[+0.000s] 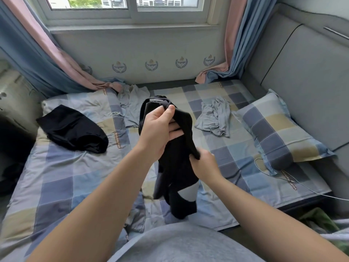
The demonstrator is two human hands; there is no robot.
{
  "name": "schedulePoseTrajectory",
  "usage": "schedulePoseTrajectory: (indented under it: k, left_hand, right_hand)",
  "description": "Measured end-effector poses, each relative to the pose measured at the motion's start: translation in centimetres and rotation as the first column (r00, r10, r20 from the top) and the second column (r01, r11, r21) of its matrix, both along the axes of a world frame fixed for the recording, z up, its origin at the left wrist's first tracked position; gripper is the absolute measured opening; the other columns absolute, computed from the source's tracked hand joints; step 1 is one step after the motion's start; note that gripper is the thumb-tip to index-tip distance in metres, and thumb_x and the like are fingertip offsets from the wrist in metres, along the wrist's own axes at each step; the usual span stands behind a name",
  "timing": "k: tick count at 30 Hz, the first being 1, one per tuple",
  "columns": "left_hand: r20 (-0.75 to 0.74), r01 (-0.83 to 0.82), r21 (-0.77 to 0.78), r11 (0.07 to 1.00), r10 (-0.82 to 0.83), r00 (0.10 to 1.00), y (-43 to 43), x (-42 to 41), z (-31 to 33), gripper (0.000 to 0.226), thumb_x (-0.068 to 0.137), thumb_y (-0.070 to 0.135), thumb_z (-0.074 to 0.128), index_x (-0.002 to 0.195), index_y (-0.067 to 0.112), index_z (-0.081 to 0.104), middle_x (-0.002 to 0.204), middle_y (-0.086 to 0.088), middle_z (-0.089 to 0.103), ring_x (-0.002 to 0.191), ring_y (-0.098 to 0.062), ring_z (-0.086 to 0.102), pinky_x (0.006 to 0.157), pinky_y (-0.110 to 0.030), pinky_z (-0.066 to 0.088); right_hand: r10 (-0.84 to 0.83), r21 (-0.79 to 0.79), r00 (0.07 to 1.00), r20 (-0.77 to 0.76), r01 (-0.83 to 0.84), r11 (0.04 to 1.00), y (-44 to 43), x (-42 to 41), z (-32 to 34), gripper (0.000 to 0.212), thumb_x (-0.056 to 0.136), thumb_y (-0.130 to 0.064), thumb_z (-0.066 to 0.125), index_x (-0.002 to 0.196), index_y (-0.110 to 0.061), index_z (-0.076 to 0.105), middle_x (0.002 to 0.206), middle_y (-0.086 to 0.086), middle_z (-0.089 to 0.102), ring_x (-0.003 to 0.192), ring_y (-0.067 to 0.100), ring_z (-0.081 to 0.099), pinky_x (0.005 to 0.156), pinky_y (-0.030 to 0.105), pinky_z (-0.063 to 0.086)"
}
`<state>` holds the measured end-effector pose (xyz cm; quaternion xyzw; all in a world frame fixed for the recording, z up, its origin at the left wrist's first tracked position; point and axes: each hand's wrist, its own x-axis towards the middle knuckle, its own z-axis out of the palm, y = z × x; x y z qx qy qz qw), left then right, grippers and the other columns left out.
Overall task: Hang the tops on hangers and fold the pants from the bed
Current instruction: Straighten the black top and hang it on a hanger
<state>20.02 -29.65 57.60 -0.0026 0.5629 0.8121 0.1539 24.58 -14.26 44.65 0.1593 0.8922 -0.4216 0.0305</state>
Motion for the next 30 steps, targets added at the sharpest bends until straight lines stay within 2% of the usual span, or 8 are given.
schedulePoseTrajectory:
  k: [4,9,12,14,18,22,26,30]
  left_hand:
    - [-0.024,-0.012,0.044,0.999,0.013,1.000,0.0,-0.4,0.0,0.022,0.107,0.019,0.045,0.095,0.007,0.059,0.103,-0.019,0.072,0.100,-0.033,0.073,0.084,-0.046,0.061]
    - [-0.012,-0.015,-0.049,0.999,0.014,1.000,0.0,-1.1,-0.6,0.020,0.107,0.021,0.048,0.097,0.013,0.063,0.112,-0.008,0.072,0.108,-0.025,0.070,0.089,-0.045,0.059]
    - [-0.021,0.080,-0.375,0.924,-0.094,0.995,-0.5,-1.9,-1.6,0.018,0.103,0.028,0.056,0.115,0.031,0.068,0.118,0.010,0.066,0.112,-0.011,0.061,0.092,-0.035,0.054]
    - [0.028,0.194,-0.515,0.835,-0.210,0.977,-0.6,-2.0,-2.5,0.021,0.098,0.035,0.063,0.119,0.034,0.067,0.116,0.010,0.067,0.108,-0.011,0.063,0.090,-0.034,0.055]
    - [0.125,0.406,-0.598,0.691,-0.420,0.899,0.6,0.0,-5.7,0.024,0.085,0.045,0.074,0.106,0.037,0.065,0.098,0.019,0.072,0.089,-0.003,0.071,0.075,-0.024,0.059]
    - [0.114,0.456,-0.602,0.655,-0.495,0.861,2.4,2.7,-10.2,0.038,0.081,0.042,0.076,0.113,0.030,0.059,0.100,0.013,0.071,0.086,0.003,0.069,0.076,-0.025,0.059]
    - [-0.015,0.330,-0.690,0.645,-0.469,0.883,2.6,2.6,-11.6,0.019,0.096,0.030,0.059,0.112,0.021,0.065,0.101,0.003,0.072,0.093,-0.017,0.068,0.082,-0.038,0.058]
    - [-0.061,0.299,-0.603,0.740,-0.417,0.907,3.1,2.7,-11.4,0.017,0.100,0.020,0.051,0.105,0.024,0.067,0.097,0.006,0.074,0.090,-0.019,0.070,0.080,-0.038,0.057]
  right_hand:
    - [-0.016,0.184,0.978,0.210,-0.023,0.983,3.6,0.8,-2.7,0.035,0.100,-0.026,0.049,0.065,-0.023,0.048,0.065,0.002,0.057,0.073,0.034,0.058,0.058,0.037,0.038]
    - [-0.051,0.135,0.967,0.250,0.017,0.991,6.9,0.6,-2.4,0.036,0.100,-0.020,0.054,0.064,-0.014,0.050,0.064,0.005,0.055,0.071,0.028,0.053,0.059,0.036,0.030]
    - [-0.122,-0.027,0.978,0.168,0.128,0.991,7.1,-0.7,0.7,0.037,0.101,-0.018,0.056,0.064,-0.018,0.052,0.060,-0.003,0.046,0.064,0.019,0.043,0.055,0.033,0.028]
    - [-0.195,-0.251,0.968,0.157,0.230,0.940,6.4,-1.3,3.1,0.030,0.102,-0.019,0.055,0.072,-0.016,0.057,0.056,-0.003,0.048,0.057,0.017,0.043,0.049,0.025,0.029]
    - [-0.264,-0.695,0.928,0.262,0.371,0.616,3.5,-2.4,7.3,0.021,0.103,-0.011,0.048,0.095,-0.009,0.066,0.069,0.005,0.068,0.058,0.018,0.066,0.047,0.025,0.053]
    - [-0.293,-0.791,0.927,0.235,0.357,0.497,2.0,-2.7,9.9,0.013,0.102,-0.010,0.050,0.098,-0.006,0.062,0.075,0.010,0.062,0.063,0.020,0.062,0.050,0.027,0.057]
    - [-0.286,-0.839,0.937,0.199,0.313,0.444,2.5,-2.3,10.9,0.011,0.101,-0.010,0.053,0.097,-0.007,0.063,0.071,0.007,0.064,0.058,0.016,0.066,0.054,0.028,0.058]
    - [-0.271,-0.868,0.942,0.200,0.298,0.397,2.9,-2.2,11.2,0.007,0.099,-0.009,0.055,0.096,-0.007,0.062,0.074,0.007,0.065,0.060,0.016,0.067,0.055,0.029,0.058]
